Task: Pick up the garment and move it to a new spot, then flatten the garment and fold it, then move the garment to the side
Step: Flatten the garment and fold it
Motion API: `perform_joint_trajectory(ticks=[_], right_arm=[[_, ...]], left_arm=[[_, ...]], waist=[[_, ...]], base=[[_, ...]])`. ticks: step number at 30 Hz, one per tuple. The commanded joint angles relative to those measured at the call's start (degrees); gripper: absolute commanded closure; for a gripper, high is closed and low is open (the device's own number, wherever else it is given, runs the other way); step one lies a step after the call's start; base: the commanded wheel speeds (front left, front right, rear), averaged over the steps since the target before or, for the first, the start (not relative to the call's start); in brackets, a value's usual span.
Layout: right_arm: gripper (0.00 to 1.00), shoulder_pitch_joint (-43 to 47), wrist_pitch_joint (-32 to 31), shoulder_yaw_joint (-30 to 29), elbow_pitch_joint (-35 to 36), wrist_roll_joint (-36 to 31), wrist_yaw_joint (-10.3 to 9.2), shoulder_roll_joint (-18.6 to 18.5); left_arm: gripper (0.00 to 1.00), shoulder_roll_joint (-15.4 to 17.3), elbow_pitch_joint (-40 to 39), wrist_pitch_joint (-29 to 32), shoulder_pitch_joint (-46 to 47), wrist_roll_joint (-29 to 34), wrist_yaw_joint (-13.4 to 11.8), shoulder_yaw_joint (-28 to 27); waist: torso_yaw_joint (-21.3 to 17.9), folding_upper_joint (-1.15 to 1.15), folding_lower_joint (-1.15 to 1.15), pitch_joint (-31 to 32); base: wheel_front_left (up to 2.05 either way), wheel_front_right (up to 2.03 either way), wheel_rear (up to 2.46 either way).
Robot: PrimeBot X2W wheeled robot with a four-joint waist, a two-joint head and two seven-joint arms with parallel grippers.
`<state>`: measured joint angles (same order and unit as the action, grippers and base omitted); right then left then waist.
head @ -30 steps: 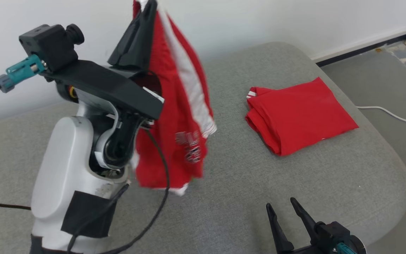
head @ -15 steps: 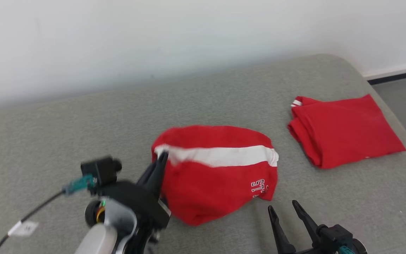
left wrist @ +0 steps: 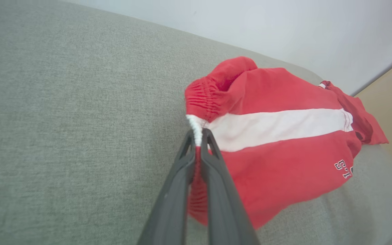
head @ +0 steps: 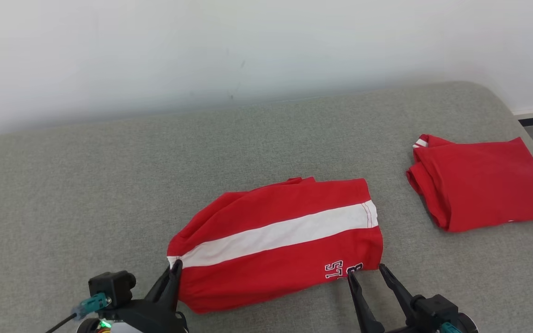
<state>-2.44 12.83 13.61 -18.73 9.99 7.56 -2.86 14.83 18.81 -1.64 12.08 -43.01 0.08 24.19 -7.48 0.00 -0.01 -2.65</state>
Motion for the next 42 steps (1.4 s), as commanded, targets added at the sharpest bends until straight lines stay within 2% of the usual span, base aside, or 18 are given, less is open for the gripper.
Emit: perform_joint_trajectory(ticks=[1, 11, 15, 17, 19, 20, 25, 32, 42], right_arm=[[0.0, -0.15, -0.07, -0.09, -0.11, -0.2, -0.16, -0.05], [0.0, 0.93, -0.01, -1.46, -0.04, -0.58, -0.16, -0.04], [0.0, 1.15, 0.15, -2.82, 0.04, -1.14, -0.16, -0.04], [0.0, 1.42, 0.19, -3.43, 0.28, -1.26, -0.16, -0.04], [0.0, 1.69, 0.4, -4.33, 0.35, -1.62, -0.16, -0.04], [0.0, 2.01, 0.64, -5.36, 0.32, -1.86, -0.16, -0.04], [0.0, 2.99, 1.31, -7.21, -0.09, -2.25, -0.16, -0.04], [0.0, 4.21, 1.82, -8.78, -0.47, -2.88, -0.16, -0.04], [0.0, 6.06, 1.97, -9.08, -0.22, -3.15, -0.16, -0.03]], left_arm=[[0.0, -0.3, 0.89, -1.58, -0.15, 0.28, 0.01, -0.39], [0.0, -0.45, 3.88, -11.88, -3.27, 1.8, -0.63, -3.82], [0.0, -0.27, 0.93, -13.52, -6.96, 4.83, -1.97, -7.6], [0.0, -1.14, -3.56, -13.59, -9.11, 8.24, -2.35, -11.42], [0.0, -2.81, -8.16, -13.5, -12.44, 11.91, -1.2, -15.35], [0.0, -5.24, -12.09, -13.52, -15.95, 15.24, 0.39, -19.63], [0.0, -10.3, -18.26, -13.54, -22.27, 22.01, 4.38, -28.09], [0.0, -11.71, -17.08, -13.55, -27.15, 27.69, 7.02, -31.0], [0.0, -11.93, -14.58, -13.55, -30.02, 28.82, 7.39, -31.72]], waist=[[-0.44, 0.0, 0.01, 0.16], [-2.41, 0.0, 0.01, 1.48], [-2.65, 0.0, 0.01, 1.93], [-2.53, 0.0, 0.01, 2.14], [-2.19, 0.0, 0.01, 2.57], [-1.72, 0.0, 0.01, 3.0], [-0.22, 0.0, 0.01, 4.18], [1.42, 0.0, 0.01, 6.06], [2.21, 0.0, 0.01, 8.04]], base=[[0.0, 0.0, 0.0], [0.0, 0.0, 0.0], [0.0, 0.0, 0.0], [0.0, 0.0, 0.0], [0.0, 0.0, 0.0], [0.0, 0.0, 0.0], [0.0, 0.0, 0.0], [0.0, 0.0, 0.0], [0.0, 0.0, 0.0]])
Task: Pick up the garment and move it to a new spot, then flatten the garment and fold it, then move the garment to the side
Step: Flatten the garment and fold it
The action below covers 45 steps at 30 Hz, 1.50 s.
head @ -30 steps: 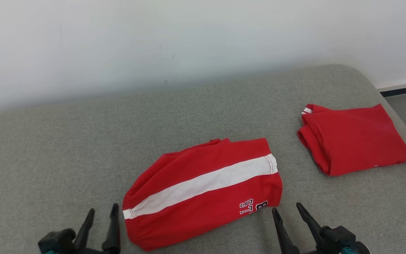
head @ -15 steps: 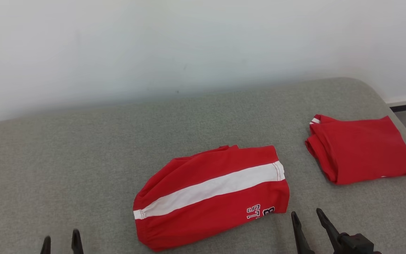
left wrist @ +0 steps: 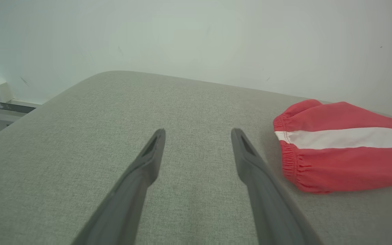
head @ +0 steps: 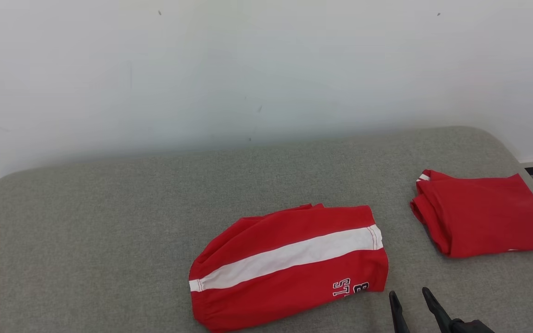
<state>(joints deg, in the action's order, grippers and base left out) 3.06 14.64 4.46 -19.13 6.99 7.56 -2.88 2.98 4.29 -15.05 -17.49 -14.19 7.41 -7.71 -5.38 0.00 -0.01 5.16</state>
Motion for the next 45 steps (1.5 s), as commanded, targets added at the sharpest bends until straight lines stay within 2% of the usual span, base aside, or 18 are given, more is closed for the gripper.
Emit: perform_joint_trajectory(ticks=[1, 26, 32, 35, 41, 45], right_arm=[[0.0, 0.59, 0.17, 0.12, 0.22, -0.08, -0.16, -0.02], [0.0, -1.2, 0.12, 1.02, 0.14, 0.86, -0.16, -0.01], [0.0, -5.58, -3.4, 1.23, 1.06, 0.47, -0.16, -0.01], [0.0, -9.25, -7.64, 1.57, 0.29, 0.9, -0.16, -0.21], [0.0, -16.25, -16.0, 1.37, -2.9, 1.89, -0.16, -1.33], [0.0, -19.76, -17.51, 2.45, -4.2, 2.11, -0.16, -2.18]], left_arm=[[0.0, -0.1, 0.01, -0.15, -0.65, -0.05, 0.07, 0.43], [0.0, 0.06, 1.18, -0.15, 0.73, 0.18, 0.03, 3.13], [0.0, 2.45, 6.82, -0.1, 5.53, -3.12, 0.03, 8.71], [0.0, 3.97, 10.45, 2.62, 10.15, -6.48, 0.02, 12.22], [0.0, 5.16, 15.9, 13.26, 19.98, -11.43, 0.02, 14.52], [0.0, 5.79, 16.49, 18.11, 24.88, -14.19, 0.02, 16.86]], waist=[[0.13, 0.0, 0.01, 0.3], [-0.47, 0.0, 0.01, -0.73], [-1.02, 0.0, 0.01, -2.08], [-1.01, 0.0, 0.01, -3.29], [-0.87, 0.0, 0.01, -5.59], [-0.8, 0.0, 0.01, -7.49]], base=[[0.0, 0.0, 0.0], [0.0, 0.0, 0.0], [0.0, 0.0, 0.0], [0.0, 0.0, 0.0], [0.0, 0.0, 0.0], [0.0, 0.0, 0.0]])
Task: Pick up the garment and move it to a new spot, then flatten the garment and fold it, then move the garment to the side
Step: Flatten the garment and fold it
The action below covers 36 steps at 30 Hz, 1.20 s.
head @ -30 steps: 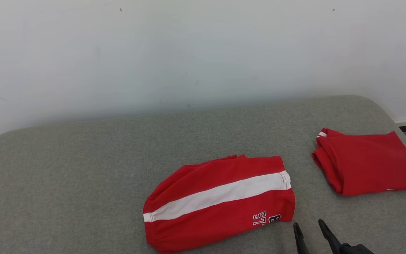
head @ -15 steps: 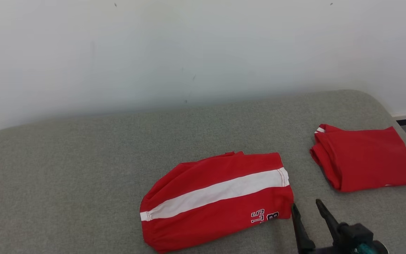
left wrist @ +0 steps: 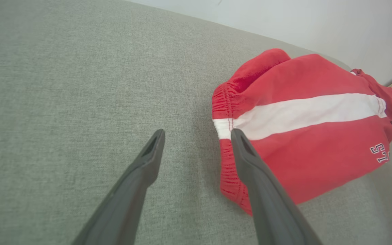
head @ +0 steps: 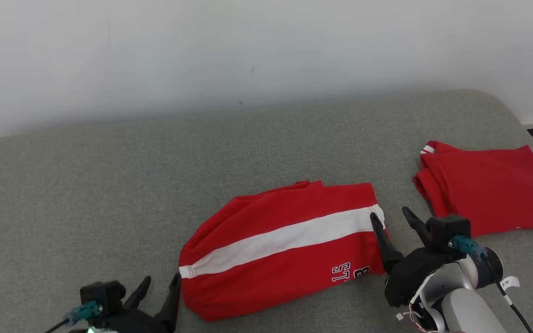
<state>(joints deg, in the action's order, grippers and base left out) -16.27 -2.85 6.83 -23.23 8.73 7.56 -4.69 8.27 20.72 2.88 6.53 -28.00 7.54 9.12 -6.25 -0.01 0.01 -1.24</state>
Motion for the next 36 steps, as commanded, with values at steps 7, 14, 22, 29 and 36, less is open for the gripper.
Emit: perform_joint_trajectory(ticks=[7, 14, 22, 29, 36], right_arm=[[0.0, -3.13, 1.58, 1.42, -2.16, 0.57, -0.16, -0.43], [0.0, -3.63, 3.21, 1.95, -3.65, 1.18, -0.16, -0.79], [0.0, -3.87, 3.69, 2.11, -5.09, 1.47, -0.16, -0.96], [0.0, -7.63, 0.71, 1.06, -8.56, 3.94, -0.16, -1.54], [0.0, -9.58, 0.44, 1.55, -11.65, 5.13, -0.16, -1.35]], left_arm=[[0.0, 1.19, 0.59, 5.22, 5.89, -4.19, -0.11, 2.49], [0.0, 1.12, 0.36, 7.28, 6.47, -5.71, -0.11, 3.07], [1.0, 1.04, -1.3, 8.4, 5.55, -6.43, -0.11, 4.25], [1.0, 1.68, -3.07, 7.09, 5.49, -4.99, -0.8, 4.78], [1.0, 1.72, -3.2, 6.39, 5.96, -4.7, -0.94, 5.25]], waist=[[-0.26, 0.01, -0.01, -3.48], [-0.92, 0.01, -0.01, -4.45], [-1.08, 0.01, -0.01, -5.25], [0.09, 0.01, -0.01, -7.72], [1.13, 0.01, -0.01, -8.64]], base=[[0.0, 0.0, 0.0], [0.0, 0.0, 0.0], [0.0, 0.0, 0.0], [0.0, 0.0, 0.0], [0.0, 0.0, 0.0]])
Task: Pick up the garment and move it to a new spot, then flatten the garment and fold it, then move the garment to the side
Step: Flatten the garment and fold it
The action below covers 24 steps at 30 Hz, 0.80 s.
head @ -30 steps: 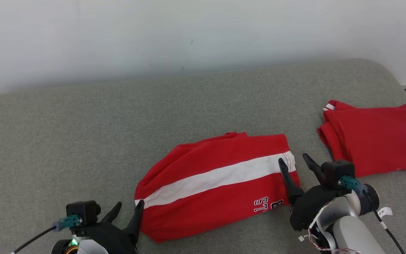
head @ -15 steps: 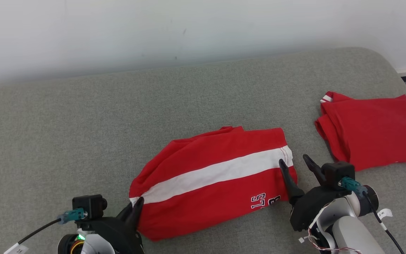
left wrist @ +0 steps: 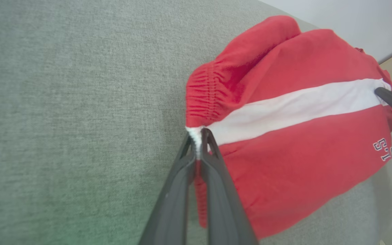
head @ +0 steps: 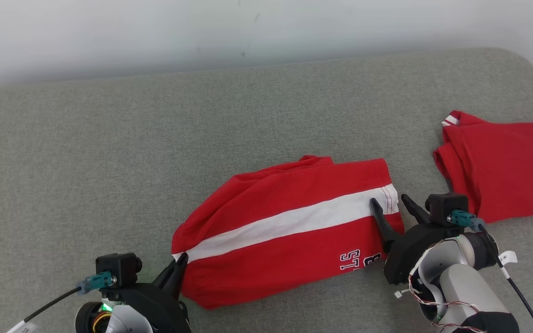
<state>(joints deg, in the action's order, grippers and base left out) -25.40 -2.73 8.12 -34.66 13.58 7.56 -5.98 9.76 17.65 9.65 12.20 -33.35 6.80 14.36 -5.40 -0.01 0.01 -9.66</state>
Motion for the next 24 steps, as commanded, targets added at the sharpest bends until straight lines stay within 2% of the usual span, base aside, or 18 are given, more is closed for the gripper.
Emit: perform_joint_trajectory(ticks=[1, 10, 20, 21, 23, 24], right_arm=[[0.0, -0.53, 0.43, 0.52, -0.43, 0.62, -0.16, 0.09], [0.0, -0.89, 1.22, 5.67, -0.82, 3.34, -0.16, 0.56], [0.0, -0.35, 0.91, 7.3, -0.43, 5.14, -0.16, -0.61], [0.05, -0.72, 0.96, 7.13, -0.69, 5.17, -0.16, -0.72], [0.38, -1.36, 0.83, 6.85, -1.56, 4.59, -0.16, -1.22], [0.45, -1.66, 0.8, 6.78, -2.06, 4.5, -0.16, -1.26]], left_arm=[[1.0, 0.27, -0.12, -0.46, 0.31, 0.67, -0.2, 0.04], [1.0, 0.65, 0.15, -0.97, 0.17, 0.39, -0.42, 0.12], [1.0, 0.86, 0.19, -1.01, -0.47, -0.28, -0.57, 0.43], [1.0, 0.88, 0.11, -0.98, -0.48, -0.29, -0.57, 0.49], [1.0, 0.93, -0.05, -0.89, -0.41, -0.25, -0.56, 0.68], [1.0, 0.96, -0.17, -0.86, -0.36, -0.29, -0.56, 0.74]], waist=[[0.32, 0.01, -0.01, -0.23], [-0.08, 0.01, -0.01, 0.32], [-0.54, 0.01, -0.01, 1.01], [-0.52, 0.01, -0.01, 0.97], [-0.4, 0.01, -0.01, 0.88], [-0.34, 0.01, -0.01, 0.8]], base=[[0.0, 0.0, 0.0], [0.0, 0.0, 0.0], [0.0, 0.0, 0.0], [0.0, 0.0, 0.0], [0.0, 0.0, 0.0], [0.0, 0.0, 0.0]])
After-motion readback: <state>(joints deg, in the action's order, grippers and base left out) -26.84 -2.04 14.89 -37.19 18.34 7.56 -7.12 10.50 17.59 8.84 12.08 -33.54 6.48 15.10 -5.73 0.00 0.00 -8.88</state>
